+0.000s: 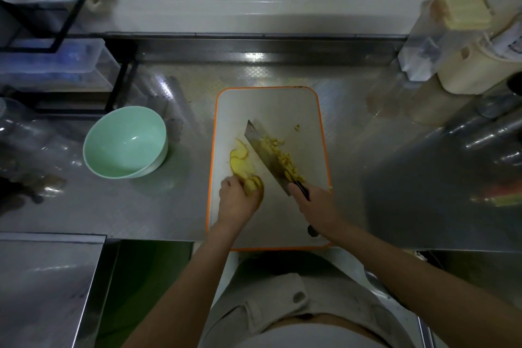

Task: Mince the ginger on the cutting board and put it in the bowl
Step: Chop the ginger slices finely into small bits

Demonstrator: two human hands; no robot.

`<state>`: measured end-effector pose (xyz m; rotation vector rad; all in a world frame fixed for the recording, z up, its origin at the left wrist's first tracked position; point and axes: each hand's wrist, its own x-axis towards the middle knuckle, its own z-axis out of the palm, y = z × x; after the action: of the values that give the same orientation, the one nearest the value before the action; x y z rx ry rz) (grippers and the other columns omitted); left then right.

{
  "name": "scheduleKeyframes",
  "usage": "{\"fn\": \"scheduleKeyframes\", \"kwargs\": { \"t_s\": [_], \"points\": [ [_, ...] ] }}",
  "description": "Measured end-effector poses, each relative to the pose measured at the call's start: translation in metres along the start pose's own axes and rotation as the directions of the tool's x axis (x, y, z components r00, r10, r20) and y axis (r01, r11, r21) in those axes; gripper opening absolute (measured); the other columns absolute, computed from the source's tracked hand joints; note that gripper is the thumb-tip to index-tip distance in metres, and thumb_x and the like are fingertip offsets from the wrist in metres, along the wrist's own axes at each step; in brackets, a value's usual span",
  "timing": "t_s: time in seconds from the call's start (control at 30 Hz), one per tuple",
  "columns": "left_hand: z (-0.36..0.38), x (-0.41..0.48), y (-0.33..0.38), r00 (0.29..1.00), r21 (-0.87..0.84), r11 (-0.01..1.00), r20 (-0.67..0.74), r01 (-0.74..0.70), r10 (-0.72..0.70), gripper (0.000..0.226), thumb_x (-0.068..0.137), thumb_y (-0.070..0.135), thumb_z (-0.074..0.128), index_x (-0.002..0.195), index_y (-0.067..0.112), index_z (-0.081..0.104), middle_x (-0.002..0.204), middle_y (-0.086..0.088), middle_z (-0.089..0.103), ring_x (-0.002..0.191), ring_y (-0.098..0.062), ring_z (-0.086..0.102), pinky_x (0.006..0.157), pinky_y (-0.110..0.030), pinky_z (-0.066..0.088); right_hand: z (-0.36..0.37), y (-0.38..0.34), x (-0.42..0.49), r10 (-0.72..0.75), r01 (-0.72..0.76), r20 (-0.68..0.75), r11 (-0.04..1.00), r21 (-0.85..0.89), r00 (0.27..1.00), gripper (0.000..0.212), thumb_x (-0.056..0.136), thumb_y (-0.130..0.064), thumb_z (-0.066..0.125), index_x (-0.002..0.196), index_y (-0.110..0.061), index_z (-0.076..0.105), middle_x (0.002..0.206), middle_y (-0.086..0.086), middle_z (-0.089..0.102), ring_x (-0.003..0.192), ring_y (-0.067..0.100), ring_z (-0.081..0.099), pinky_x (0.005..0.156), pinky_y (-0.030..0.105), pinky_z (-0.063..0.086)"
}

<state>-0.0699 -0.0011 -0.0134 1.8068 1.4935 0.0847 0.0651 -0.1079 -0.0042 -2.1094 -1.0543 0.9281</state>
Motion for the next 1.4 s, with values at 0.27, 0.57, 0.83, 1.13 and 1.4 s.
{"fn": "scheduleKeyframes", "kwargs": {
  "t_s": [0.27,0.57,0.83,1.13,1.4],
  "points": [
    [0.011,-0.008,0.002,0.996,0.027,0.999,0.077,-0.045,0.043,0.056,0.079,0.028,0.07,0.118,0.0,0.042,0.122,-0.018,0.041,0.111,-0.033,0.044,0.094,-0.038,0.038,0.005,0.01,-0.003,0.039,-0.039,0.003,0.999,-0.016,0.999,0.034,0.096,-0.041,0.043,0.076,-0.017,0.056,0.057,-0.007,0.048,0.051,0.006,0.046,0.05,0.022,0.033],
    [0.018,-0.008,0.009,0.984,0.323,0.929,0.063,-0.18,0.169,0.052,0.085,0.033,0.059,0.127,0.009,0.039,0.128,-0.014,0.036,0.12,-0.031,0.035,0.094,-0.04,0.036,0.003,0.011,-0.014,0.012,-0.014,0.035,0.998,0.064,0.999,0.033,0.097,-0.032,0.044,0.065,-0.028,0.044,0.055,-0.008,0.041,0.047,0.005,0.04,0.05,0.023,0.032],
    [0.019,-0.007,0.005,0.967,0.41,0.876,0.078,-0.254,0.243,0.048,0.088,0.028,0.054,0.132,0.017,0.039,0.128,-0.01,0.035,0.12,-0.03,0.032,0.095,-0.042,0.034,0.005,0.016,-0.013,0.05,-0.053,0.032,0.994,0.098,0.998,0.037,0.097,-0.034,0.045,0.062,-0.024,0.041,0.054,-0.006,0.041,0.046,0.008,0.039,0.055,0.028,0.035],
    [0.013,-0.003,-0.004,0.932,0.411,0.837,0.146,-0.361,0.331,0.052,0.087,0.023,0.056,0.136,0.02,0.039,0.129,-0.01,0.035,0.119,-0.029,0.032,0.094,-0.038,0.033,0.006,0.016,-0.017,0.061,-0.061,0.034,0.998,0.008,0.998,0.037,0.097,-0.036,0.044,0.062,-0.026,0.041,0.056,-0.007,0.043,0.049,0.007,0.043,0.05,0.025,0.034],
    [0.005,0.005,-0.012,0.812,0.29,0.76,0.266,-0.581,0.519,0.054,0.077,0.013,0.068,0.128,0.018,0.053,0.131,-0.003,0.05,0.126,-0.024,0.04,0.101,-0.032,0.031,0.004,0.019,-0.02,0.067,-0.071,0.046,0.994,0.078,0.997,0.036,0.096,-0.037,0.044,0.063,-0.026,0.044,0.056,-0.009,0.044,0.05,0.007,0.044,0.055,0.025,0.035]
  ]
}}
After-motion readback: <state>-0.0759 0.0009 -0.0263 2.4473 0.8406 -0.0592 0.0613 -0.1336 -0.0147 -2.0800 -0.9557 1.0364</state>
